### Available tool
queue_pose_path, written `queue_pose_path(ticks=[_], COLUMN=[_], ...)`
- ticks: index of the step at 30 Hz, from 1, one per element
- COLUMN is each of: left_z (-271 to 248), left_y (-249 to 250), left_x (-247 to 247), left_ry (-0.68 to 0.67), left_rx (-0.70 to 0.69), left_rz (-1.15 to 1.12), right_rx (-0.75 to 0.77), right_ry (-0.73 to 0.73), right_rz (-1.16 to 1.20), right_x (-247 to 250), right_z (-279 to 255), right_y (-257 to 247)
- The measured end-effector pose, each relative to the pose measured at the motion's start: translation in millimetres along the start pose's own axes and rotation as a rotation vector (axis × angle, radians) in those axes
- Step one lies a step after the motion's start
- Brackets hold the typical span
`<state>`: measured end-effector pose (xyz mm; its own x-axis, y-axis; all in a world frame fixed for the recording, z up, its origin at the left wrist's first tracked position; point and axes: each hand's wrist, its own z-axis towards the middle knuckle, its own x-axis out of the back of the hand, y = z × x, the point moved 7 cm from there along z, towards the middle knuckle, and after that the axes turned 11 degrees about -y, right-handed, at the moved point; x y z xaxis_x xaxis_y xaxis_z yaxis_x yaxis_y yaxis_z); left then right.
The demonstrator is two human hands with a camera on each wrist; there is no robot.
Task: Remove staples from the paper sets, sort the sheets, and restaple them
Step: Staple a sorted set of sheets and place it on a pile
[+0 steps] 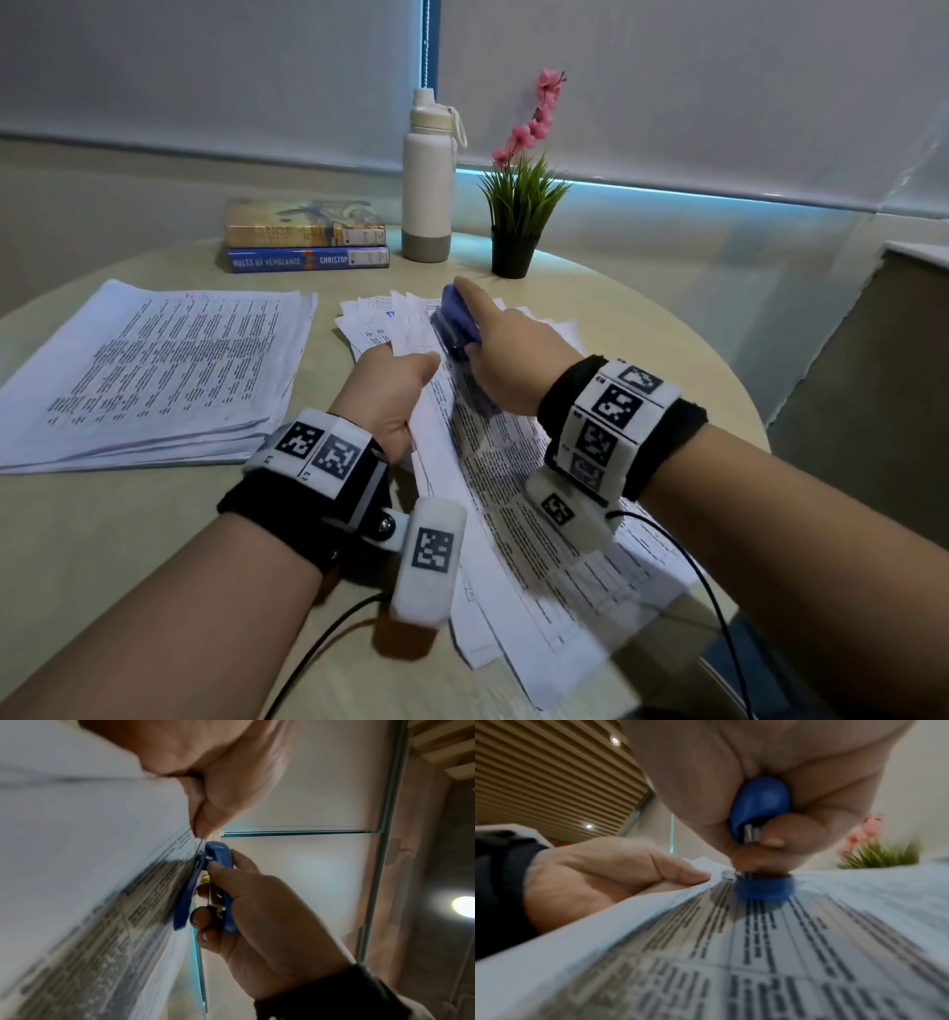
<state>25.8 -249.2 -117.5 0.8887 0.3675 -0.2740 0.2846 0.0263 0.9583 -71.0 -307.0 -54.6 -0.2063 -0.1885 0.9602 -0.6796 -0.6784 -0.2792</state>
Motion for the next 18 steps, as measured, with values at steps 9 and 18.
queue_pose_path(ticks=[9, 18], left_z=[3.0, 6.6], left_y=[2.9, 17.4], left_x=[-0.6, 15.5], left_ry=[-0.071, -0.013], left_rx=[-0.007, -0.084], left_rz=[-0.061, -0.157], right_rx=[-0.147, -0.195], right_ry=[0.093, 0.438], right_rz=[0.989, 1.545], right_x=[7.6, 2.0], right_z=[-3.7, -125.7], right_y=[32.4, 138.1])
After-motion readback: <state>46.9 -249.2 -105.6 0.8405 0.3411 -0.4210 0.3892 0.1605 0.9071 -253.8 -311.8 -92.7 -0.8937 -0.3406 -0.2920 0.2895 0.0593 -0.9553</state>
